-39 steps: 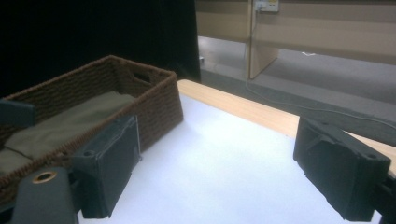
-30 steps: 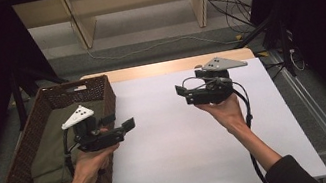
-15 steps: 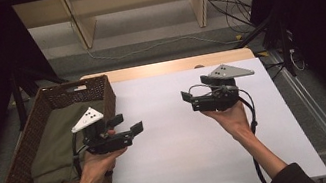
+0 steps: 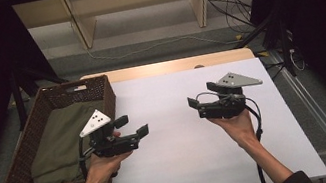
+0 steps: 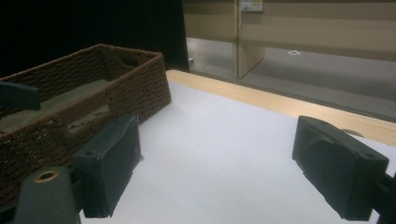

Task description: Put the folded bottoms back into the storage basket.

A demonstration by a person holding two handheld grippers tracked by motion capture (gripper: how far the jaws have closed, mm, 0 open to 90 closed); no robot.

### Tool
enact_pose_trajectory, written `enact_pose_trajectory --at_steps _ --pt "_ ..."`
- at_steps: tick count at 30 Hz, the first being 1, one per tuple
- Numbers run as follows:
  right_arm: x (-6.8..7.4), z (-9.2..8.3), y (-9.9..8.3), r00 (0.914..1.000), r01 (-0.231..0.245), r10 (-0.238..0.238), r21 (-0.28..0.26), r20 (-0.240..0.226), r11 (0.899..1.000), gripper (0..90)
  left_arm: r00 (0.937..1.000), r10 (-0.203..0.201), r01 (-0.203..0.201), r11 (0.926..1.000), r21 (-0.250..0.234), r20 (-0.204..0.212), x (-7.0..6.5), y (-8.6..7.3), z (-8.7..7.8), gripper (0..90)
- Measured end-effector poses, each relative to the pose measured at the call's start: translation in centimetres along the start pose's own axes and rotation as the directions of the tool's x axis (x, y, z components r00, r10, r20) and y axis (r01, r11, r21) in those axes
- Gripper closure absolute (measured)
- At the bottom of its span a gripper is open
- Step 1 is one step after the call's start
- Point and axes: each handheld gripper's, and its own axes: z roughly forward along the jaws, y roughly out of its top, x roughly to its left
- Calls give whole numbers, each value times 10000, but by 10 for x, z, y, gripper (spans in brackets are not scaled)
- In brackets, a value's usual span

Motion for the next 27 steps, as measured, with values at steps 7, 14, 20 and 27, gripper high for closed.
enact_pose_trajectory --at_steps 7,14,20,27 --pt "-2 -9 -8 10000 -4 5 -57 45 10000 164 10000 92 -92 10000 -13 -7 -2 -4 2 159" --pt "-5 -21 -16 10000 -83 83 -141 12 9999 163 9998 135 -136 9999 72 116 -5 -9 5 158" --pt "-6 -31 -24 10000 -90 91 -191 34 9998 162 9994 303 -302 9995 -64 194 -9 -11 6 157" --pt "-5 -36 -33 9999 -122 122 -178 1 9998 162 9994 338 -338 9994 -22 108 -9 -17 8 157"
